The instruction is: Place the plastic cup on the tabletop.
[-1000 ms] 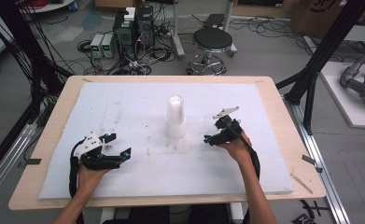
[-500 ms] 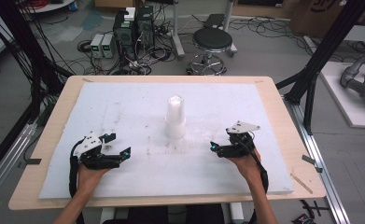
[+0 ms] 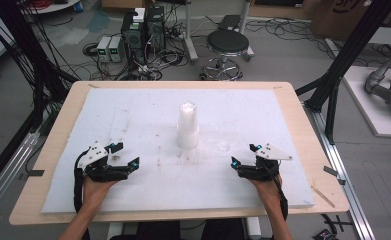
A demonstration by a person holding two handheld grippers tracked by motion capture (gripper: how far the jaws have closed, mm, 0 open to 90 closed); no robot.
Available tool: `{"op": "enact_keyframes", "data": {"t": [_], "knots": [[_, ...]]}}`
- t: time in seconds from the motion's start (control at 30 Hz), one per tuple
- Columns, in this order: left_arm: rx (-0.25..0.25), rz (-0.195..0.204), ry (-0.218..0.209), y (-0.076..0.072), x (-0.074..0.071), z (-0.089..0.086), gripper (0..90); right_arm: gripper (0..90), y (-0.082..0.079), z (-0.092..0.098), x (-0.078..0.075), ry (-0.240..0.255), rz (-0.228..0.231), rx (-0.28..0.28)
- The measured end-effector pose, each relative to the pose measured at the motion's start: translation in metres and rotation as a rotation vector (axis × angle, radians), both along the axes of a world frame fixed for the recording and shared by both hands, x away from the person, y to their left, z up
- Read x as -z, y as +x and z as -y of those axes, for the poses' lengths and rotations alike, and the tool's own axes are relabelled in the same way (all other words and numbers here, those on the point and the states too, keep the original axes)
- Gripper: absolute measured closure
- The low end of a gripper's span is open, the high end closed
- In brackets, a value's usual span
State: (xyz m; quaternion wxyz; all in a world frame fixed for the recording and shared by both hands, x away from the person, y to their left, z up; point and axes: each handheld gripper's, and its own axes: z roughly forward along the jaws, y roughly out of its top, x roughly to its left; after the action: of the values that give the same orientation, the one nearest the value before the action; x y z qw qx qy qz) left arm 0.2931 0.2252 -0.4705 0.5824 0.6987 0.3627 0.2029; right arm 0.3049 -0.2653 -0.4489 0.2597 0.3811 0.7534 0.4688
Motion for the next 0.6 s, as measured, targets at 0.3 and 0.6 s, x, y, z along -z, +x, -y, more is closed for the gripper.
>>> {"op": "enact_keyframes", "data": {"t": [0.3, 0.6], "knots": [[0.001, 0.008, 0.008, -0.0012, 0.0000, 0.0011, 11.2, 16.4, -0.0051, 0.0027, 0.0042, 0.011, 0.021, 0.030], [-0.001, 0.009, 0.008, -0.0016, -0.0001, 0.0012, 11.2, 16.4, -0.0055, 0.0047, 0.0045, 0.040, 0.021, 0.037]]}}
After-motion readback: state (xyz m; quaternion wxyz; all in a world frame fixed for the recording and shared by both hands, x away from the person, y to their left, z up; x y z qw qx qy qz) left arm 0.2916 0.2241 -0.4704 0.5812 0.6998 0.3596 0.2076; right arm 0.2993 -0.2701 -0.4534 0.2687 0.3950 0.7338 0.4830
